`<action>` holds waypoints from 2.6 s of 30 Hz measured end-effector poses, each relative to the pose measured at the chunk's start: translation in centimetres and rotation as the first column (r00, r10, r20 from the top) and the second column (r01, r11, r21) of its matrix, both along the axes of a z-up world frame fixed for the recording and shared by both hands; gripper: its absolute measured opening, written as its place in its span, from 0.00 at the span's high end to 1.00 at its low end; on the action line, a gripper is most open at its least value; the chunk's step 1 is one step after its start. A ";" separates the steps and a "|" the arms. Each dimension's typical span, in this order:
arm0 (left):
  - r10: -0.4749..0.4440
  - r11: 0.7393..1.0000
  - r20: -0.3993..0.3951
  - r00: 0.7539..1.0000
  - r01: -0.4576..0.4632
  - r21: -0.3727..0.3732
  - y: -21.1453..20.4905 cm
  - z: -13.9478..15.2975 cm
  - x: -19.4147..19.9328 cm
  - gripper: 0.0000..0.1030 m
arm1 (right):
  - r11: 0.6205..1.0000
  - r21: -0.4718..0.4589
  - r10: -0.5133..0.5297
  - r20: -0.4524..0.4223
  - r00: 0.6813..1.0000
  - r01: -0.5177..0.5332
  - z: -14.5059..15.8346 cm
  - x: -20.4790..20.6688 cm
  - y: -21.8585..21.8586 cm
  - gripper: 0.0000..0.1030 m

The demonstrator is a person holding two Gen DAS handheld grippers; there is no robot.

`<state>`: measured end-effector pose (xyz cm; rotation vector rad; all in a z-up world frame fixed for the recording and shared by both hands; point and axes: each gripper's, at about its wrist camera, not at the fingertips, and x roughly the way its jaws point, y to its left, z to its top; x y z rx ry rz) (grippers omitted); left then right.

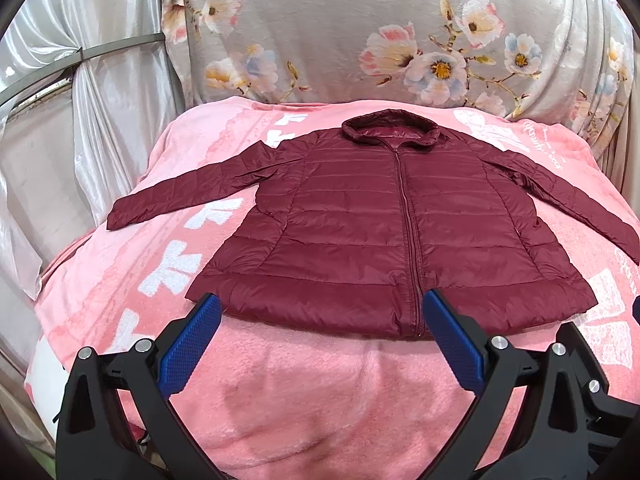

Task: Fold large clothes

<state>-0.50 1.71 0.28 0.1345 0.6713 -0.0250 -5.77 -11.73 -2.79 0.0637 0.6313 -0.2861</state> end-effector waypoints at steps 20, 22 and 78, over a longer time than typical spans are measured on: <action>0.012 1.000 -0.001 1.000 -0.012 -0.004 1.2 0.4 -0.5 0.05 | 1.000 -0.003 -0.002 0.000 1.000 0.002 -0.1 -0.1 0.1 0.05; 0.013 1.000 0.000 1.000 -0.013 -0.003 1.2 0.4 -0.5 0.05 | 1.000 -0.002 -0.002 0.000 1.000 0.002 -0.1 -0.1 0.1 0.05; -0.029 1.000 -0.043 0.999 0.029 -0.008 0.9 -0.6 0.8 0.05 | 1.000 0.016 -0.001 -0.019 1.000 0.002 -0.9 0.9 -0.6 0.05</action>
